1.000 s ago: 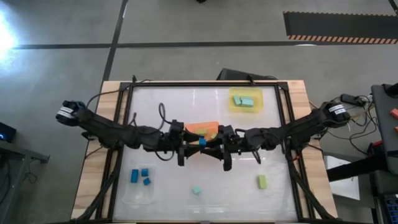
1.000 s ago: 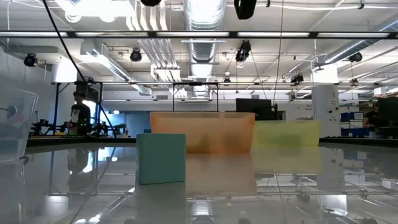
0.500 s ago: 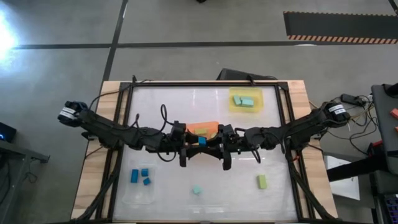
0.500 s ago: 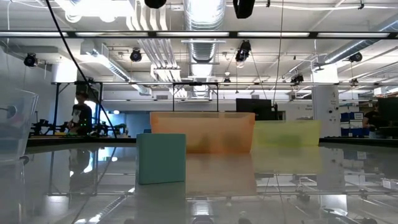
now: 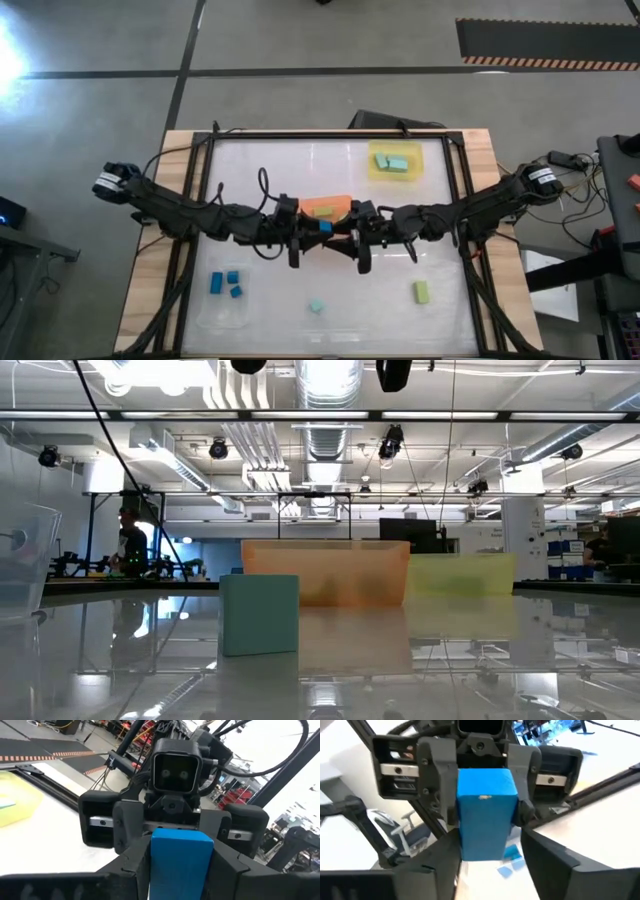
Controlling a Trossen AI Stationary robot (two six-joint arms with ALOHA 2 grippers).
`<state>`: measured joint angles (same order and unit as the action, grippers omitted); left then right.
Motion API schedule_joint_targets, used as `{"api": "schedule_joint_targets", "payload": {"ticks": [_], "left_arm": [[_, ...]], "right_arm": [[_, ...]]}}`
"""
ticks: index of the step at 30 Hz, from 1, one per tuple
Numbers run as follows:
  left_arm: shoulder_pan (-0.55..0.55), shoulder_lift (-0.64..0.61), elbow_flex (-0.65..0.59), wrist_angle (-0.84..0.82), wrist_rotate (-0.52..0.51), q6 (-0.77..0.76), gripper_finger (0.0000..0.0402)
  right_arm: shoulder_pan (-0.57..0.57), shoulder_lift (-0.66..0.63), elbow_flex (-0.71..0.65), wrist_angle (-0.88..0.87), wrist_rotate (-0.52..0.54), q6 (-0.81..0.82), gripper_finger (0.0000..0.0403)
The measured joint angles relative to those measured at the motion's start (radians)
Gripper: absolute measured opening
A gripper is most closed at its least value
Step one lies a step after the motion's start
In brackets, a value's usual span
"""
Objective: Sort & place blocks by color
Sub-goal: Put the blue block into the transparent bin
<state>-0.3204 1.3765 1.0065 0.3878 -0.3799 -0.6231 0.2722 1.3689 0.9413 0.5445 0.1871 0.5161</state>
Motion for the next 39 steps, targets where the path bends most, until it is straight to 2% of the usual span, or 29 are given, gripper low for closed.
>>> {"api": "schedule_joint_targets", "payload": {"ticks": [6, 10, 13, 18, 23, 26, 29, 39], "left_arm": [[-0.001, -0.030, 0.000, -0.125, 0.001, -0.069, 0.0122], [-0.011, -0.088, 0.000, -0.364, 0.008, -0.189, 0.0122], [-0.024, -0.136, 0.000, -0.603, 0.046, -0.325, 0.0122], [-0.054, -0.173, 0.000, -0.991, 0.249, -0.668, 0.0122], [-0.132, -0.156, 0.000, -1.230, 0.492, -0.866, 0.0122], [-0.186, -0.131, 0.000, -1.294, 0.582, -0.930, 0.0122], [-0.221, -0.108, 0.000, -1.341, 0.627, -0.967, 0.0122], [-0.225, -0.037, 0.000, -1.393, 0.647, -1.020, 0.0152]], "right_arm": [[-0.003, -0.008, 0.000, -0.102, 0.000, 0.032, 0.0244], [-0.008, -0.034, 0.008, -0.252, 0.005, 0.069, 0.0252], [-0.009, -0.055, 0.031, -0.388, 0.052, 0.072, 0.0247], [-0.014, -0.075, 0.074, -0.504, 0.112, 0.047, 0.0235], [-0.015, -0.068, 0.108, -0.506, 0.130, 0.006, 0.0227], [-0.017, -0.061, 0.117, -0.511, 0.129, -0.002, 0.0225], [-0.018, -0.058, 0.118, -0.513, 0.129, -0.009, 0.0226], [-0.019, -0.058, 0.116, -0.511, 0.129, -0.018, 0.0226]]}}
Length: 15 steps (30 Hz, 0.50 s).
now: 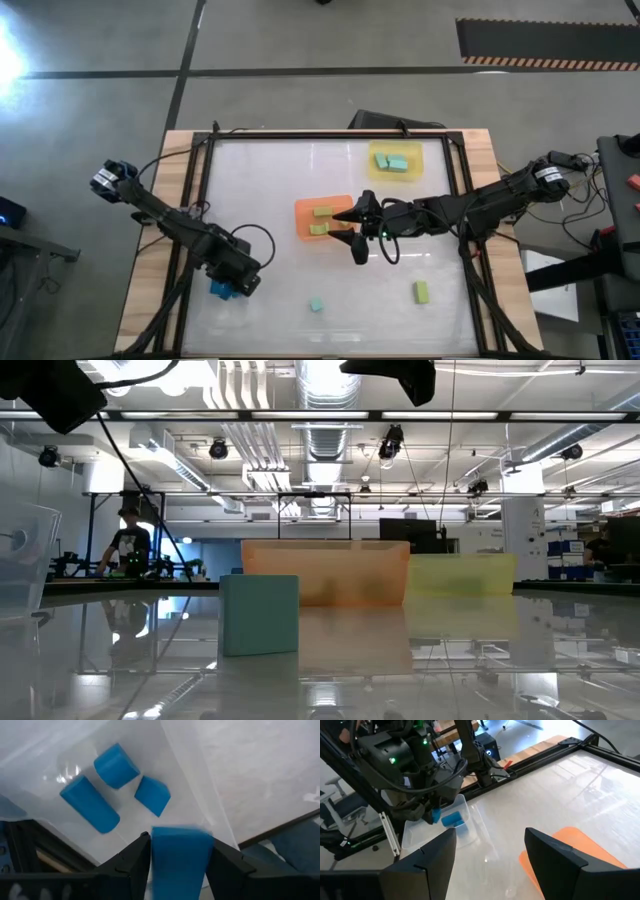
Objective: Sort & place blocks by color
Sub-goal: Put the blue block into the transparent bin, then put the light green block into the orange bin
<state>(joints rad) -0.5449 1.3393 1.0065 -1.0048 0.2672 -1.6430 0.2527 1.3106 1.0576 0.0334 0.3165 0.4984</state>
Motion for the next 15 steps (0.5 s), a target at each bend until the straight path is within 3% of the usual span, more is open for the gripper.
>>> {"api": "schedule_joint_targets", "payload": {"ticks": [9, 15], "left_arm": [[0.000, 0.014, 0.000, 0.000, 0.039, 0.000, 0.0163], [0.003, -0.001, 0.031, 0.002, 0.040, 0.008, 0.0164]], "right_arm": [[0.000, 0.000, 0.000, -0.001, 0.000, 0.033, 0.0226], [0.000, 0.000, 0.000, -0.060, -0.017, 0.206, 0.0226]]}}
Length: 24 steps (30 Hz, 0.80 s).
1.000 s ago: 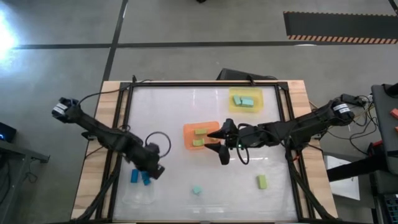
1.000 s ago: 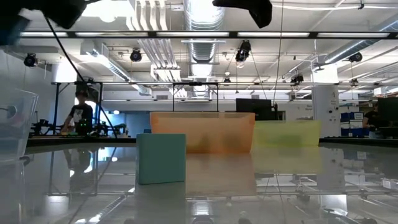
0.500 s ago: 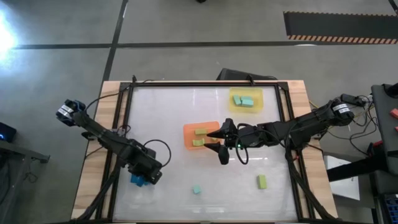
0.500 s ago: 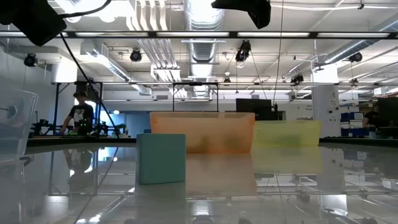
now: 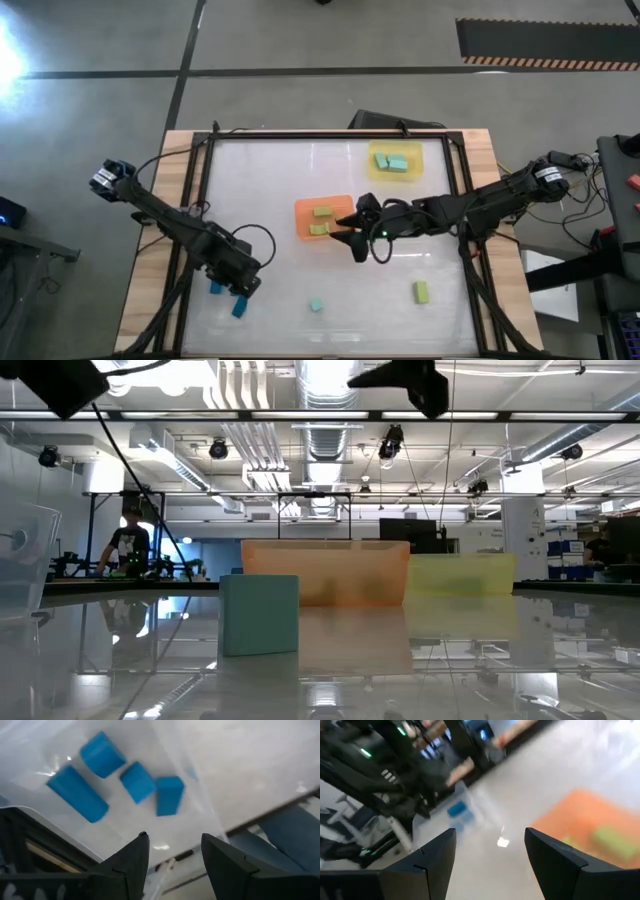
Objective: Sort & place blocks by color
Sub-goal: Put the light green block into the orange bin
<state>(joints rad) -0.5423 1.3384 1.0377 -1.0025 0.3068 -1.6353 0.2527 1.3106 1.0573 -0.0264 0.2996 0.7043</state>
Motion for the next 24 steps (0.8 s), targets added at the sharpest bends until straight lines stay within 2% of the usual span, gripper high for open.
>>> {"api": "schedule_joint_targets", "payload": {"ticks": [3, 7, 11, 14, 16, 18, 24], "left_arm": [[0.005, -0.017, 0.032, 0.007, 0.000, 0.021, 0.0164], [0.023, -0.047, 0.071, 0.067, -0.019, 0.102, 0.0165], [0.056, -0.070, 0.089, 0.172, -0.106, 0.214, 0.0165], [0.089, -0.079, 0.087, 0.258, -0.181, 0.282, 0.0165], [0.116, -0.079, 0.086, 0.298, -0.217, 0.323, 0.0165], [0.142, -0.078, 0.085, 0.319, -0.234, 0.362, 0.0165], [0.213, -0.077, 0.084, 0.331, -0.237, 0.450, 0.0165]], "right_arm": [[0.000, 0.000, 0.000, -0.088, -0.078, 0.154, 0.0226], [0.000, 0.000, 0.000, -0.290, -0.237, 0.399, 0.0226], [0.000, 0.000, 0.000, -0.682, -0.428, 0.753, 0.0226], [0.035, 0.007, -0.002, -0.988, -0.522, 0.884, 0.0226], [0.074, 0.008, -0.002, -1.119, -0.553, 0.930, 0.0226], [0.116, 0.006, -0.002, -1.151, -0.570, 0.967, 0.0226], [0.224, 0.020, -0.003, -1.073, -0.569, 1.091, 0.0226]]}}
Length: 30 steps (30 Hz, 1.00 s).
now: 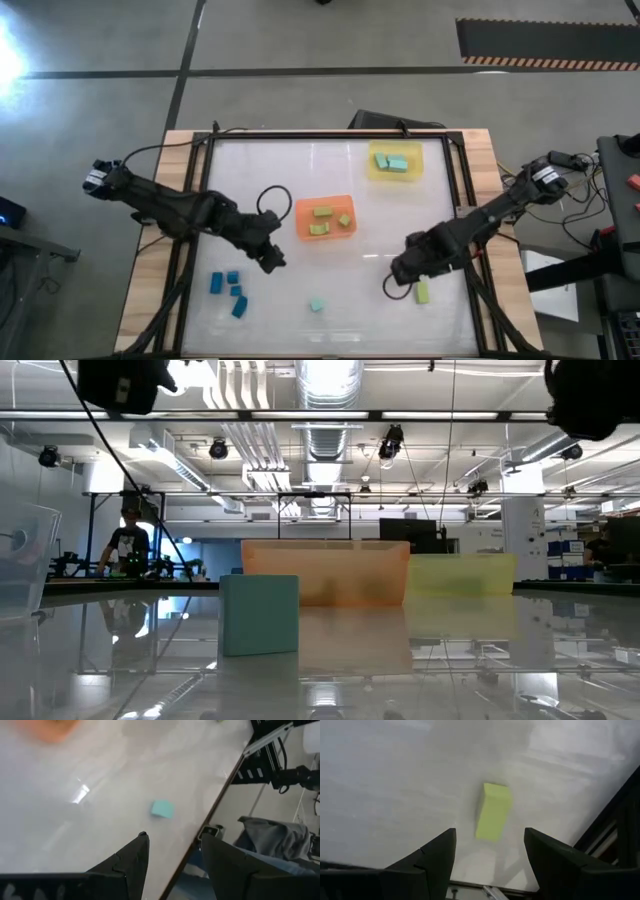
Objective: Sort & place blocks by color
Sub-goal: Put the light green block into the orange bin
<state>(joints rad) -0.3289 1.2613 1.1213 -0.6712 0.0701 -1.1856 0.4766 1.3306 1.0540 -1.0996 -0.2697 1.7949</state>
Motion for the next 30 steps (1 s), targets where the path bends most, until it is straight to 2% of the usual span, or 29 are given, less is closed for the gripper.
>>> {"api": "schedule_joint_targets", "payload": {"ticks": [10, 22, 30], "left_arm": [[0.054, 0.000, -0.007, 0.001, 0.001, 0.051, 0.0165], [0.054, 0.001, -0.017, 0.000, 0.002, 0.067, 0.0164], [0.055, 0.001, -0.017, 0.000, 0.002, 0.093, 0.0164]], "right_arm": [[0.089, 0.107, -0.054, 0.129, -0.049, 0.094, 0.0226], [0.093, 0.220, -0.081, 0.180, -0.056, 0.043, 0.0226], [0.093, 0.254, -0.136, 0.305, -0.071, 0.007, 0.0221]]}}
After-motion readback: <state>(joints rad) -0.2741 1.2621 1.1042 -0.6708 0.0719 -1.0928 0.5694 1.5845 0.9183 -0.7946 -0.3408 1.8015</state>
